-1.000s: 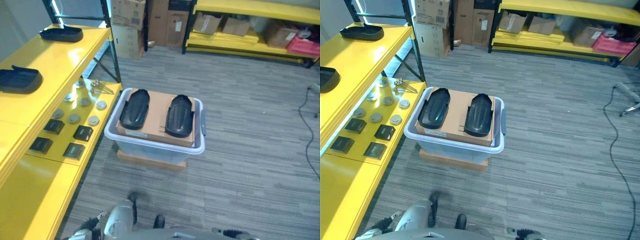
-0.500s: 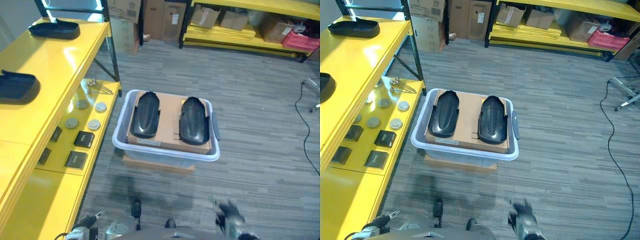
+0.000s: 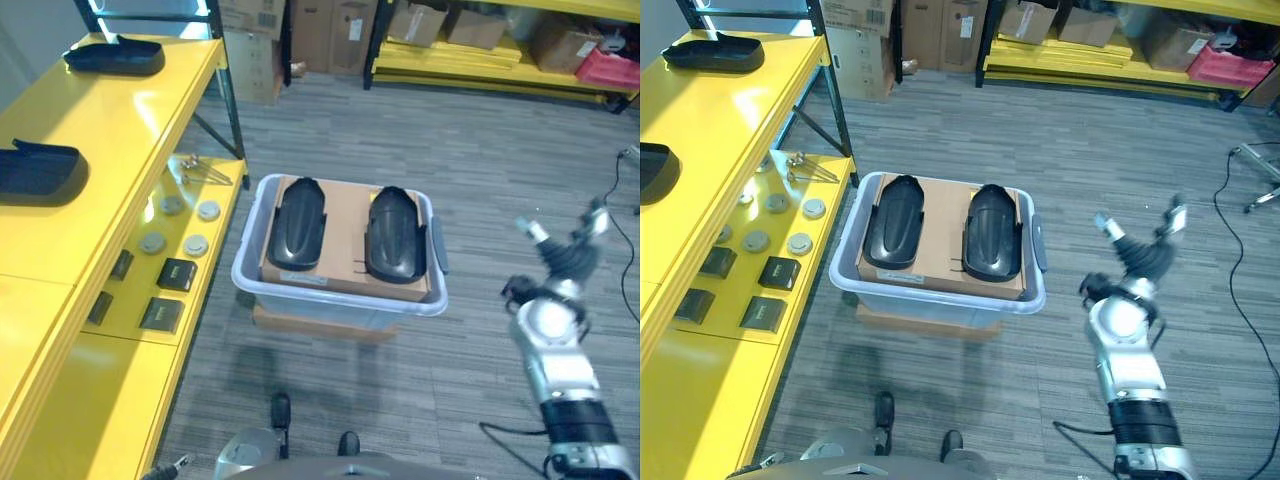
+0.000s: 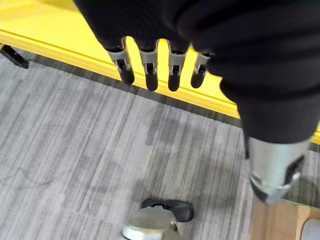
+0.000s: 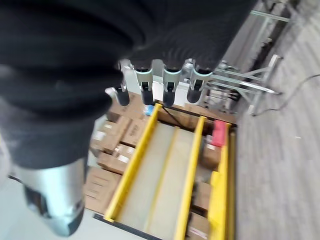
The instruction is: Move parts from the plastic box to the shelf.
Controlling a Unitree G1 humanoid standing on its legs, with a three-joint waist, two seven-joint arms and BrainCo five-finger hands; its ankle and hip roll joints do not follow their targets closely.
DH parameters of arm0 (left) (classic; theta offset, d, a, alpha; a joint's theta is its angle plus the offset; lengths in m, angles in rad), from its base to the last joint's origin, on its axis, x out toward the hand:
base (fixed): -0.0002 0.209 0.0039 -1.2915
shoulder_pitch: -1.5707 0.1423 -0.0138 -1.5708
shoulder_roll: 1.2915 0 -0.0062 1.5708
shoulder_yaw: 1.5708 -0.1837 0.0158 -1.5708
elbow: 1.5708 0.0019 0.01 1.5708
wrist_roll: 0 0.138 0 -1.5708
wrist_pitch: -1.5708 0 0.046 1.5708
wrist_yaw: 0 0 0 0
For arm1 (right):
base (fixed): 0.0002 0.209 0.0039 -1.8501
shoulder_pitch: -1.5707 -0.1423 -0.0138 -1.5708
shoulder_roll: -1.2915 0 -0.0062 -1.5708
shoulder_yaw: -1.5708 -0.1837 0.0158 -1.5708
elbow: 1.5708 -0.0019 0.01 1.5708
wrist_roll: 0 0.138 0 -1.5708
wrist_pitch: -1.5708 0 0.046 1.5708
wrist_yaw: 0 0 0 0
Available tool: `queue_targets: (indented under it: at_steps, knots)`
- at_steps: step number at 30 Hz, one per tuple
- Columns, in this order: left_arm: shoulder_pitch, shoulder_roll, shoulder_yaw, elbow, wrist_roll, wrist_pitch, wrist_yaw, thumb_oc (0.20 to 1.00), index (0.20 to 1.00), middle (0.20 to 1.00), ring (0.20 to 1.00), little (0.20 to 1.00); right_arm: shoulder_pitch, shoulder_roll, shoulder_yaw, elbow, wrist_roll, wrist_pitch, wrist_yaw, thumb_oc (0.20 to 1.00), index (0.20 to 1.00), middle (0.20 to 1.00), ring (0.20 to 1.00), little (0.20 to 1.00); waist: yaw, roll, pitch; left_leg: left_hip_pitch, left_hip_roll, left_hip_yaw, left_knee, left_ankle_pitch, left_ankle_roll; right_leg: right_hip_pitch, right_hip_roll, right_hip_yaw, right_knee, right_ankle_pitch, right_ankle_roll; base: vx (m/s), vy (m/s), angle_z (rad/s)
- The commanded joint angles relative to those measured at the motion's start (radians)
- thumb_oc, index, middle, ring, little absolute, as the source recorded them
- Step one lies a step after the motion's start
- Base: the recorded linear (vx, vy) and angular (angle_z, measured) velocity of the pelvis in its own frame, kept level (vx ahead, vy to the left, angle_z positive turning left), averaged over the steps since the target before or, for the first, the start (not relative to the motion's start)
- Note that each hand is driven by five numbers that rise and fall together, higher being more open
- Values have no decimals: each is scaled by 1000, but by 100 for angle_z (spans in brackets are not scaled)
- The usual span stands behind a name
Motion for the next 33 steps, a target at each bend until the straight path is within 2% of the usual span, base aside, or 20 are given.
queue_targets:
  at_steps: [1,4,7,9,10,11,12,13,17,21,22,23,24,27,33]
  knots:
    - [-34,-5,-28,70,65,-9,8,1000,1000,1000,1000,1000,-22,-48,-2,36,-100,23,-13,1000,1000,1000,1000,1000,34,13,-65,32,20,-23,13,-149,-15,-126,1,-42,41,6,25,140,-13,-1]
    - [-18,1,-37,68,75,-17,3,1000,1000,1000,1000,1000,-52,-88,3,107,-119,60,-15,1000,1000,1000,1000,1000,54,11,-64,19,22,-28,37,-153,-12,-129,-8,-59,65,-6,21,147,-18,1]
    - [-28,9,-57,55,59,-31,-10,1000,1000,1000,1000,1000,-102,-117,20,201,-125,66,-31,1000,1000,1000,1000,1000,69,16,-43,-42,21,-40,98,-155,-10,-170,-21,-76,112,-18,15,-14,-5,5]
    - [-71,34,-91,44,9,-40,-28,1000,1000,1000,1000,1000,-192,-160,52,315,-103,48,-66,1000,1000,1000,1000,1000,84,29,7,-121,14,-58,157,-149,-10,-228,-33,-90,154,-21,11,-262,8,16]
    - [-105,48,-115,44,-27,-47,-41,1000,1000,1000,1000,1000,-253,-183,72,399,-79,25,-87,1000,1000,1000,1000,1000,91,38,44,-174,11,-69,197,-149,-10,-267,-40,-98,181,-24,8,-308,-2,24]
    - [-113,50,-119,45,-32,-47,-43,1000,1000,1000,1000,1000,-267,-188,78,415,-73,20,-93,1000,1000,1000,1000,1000,91,40,49,-188,10,-71,204,-145,-10,-278,-41,-100,185,-21,7,-415,-51,35]
    - [-163,69,-161,49,-50,-57,-52,1000,1000,1000,1000,1000,-352,-223,108,565,-34,-37,-130,1000,1000,1000,1000,1000,105,51,101,-261,0,-93,255,-140,-12,-334,-48,-115,217,-20,3,-298,-68,31]
    - [-177,75,-185,52,-57,-66,-44,1000,1000,1000,1000,1000,-376,-241,122,646,5,-94,-133,1000,1000,1000,1000,1000,112,55,121,-289,-4,-104,269,-137,-12,-353,-50,-121,224,-18,2,-297,-79,23]
    - [-197,101,-241,56,-76,-58,-38,1000,1000,1000,1000,1000,-466,-290,187,777,66,-120,-164,1000,1000,1000,1000,1000,137,69,168,-353,-17,-141,281,-119,-16,-402,-56,-146,241,-17,-1,-102,-39,18]
    - [-191,111,-260,57,-73,-59,-58,1000,1000,1000,1000,1000,-511,-326,221,824,97,-117,-144,1000,1000,1000,1000,1000,148,80,181,-372,-22,-152,263,-103,-20,-423,-61,-155,242,-18,-1,-30,14,19]
    - [-185,111,-264,55,-70,-62,-66,1000,1000,1000,1000,1000,-523,-335,232,840,106,-116,-134,1000,1000,1000,1000,1000,154,82,182,-363,-22,-157,257,-120,-26,-418,-60,-147,243,-35,7,-28,47,24]
    - [-185,112,-267,53,-70,-63,-69,1000,1000,1000,1000,1000,-530,-339,237,847,109,-116,-132,1000,1000,1000,1000,1000,155,85,186,-376,-24,-154,256,-98,-22,-429,-65,-159,241,-18,0,54,17,11]
    - [-180,111,-272,52,-69,-68,-74,1000,1000,1000,1000,1000,-539,-341,246,864,112,-121,-126,1000,1000,1000,1000,1000,160,86,186,-362,-22,-158,250,-118,-28,-421,-64,-148,243,-36,9,-6,34,5]
    - [-176,113,-277,46,-71,-72,-84,1000,1000,1000,1000,1000,-555,-348,257,880,122,-118,-112,1000,1000,1000,1000,1000,164,90,190,-362,-24,-159,240,-115,-29,-423,-67,-150,239,-34,11,25,16,1]
    - [-165,119,-282,39,-82,-79,-109,1000,1000,1000,1000,1000,-603,-342,291,921,142,-77,-95,1000,1000,1000,1000,1000,178,97,196,-362,-26,-156,217,-106,-32,-429,-73,-151,230,-32,16,0,20,2]
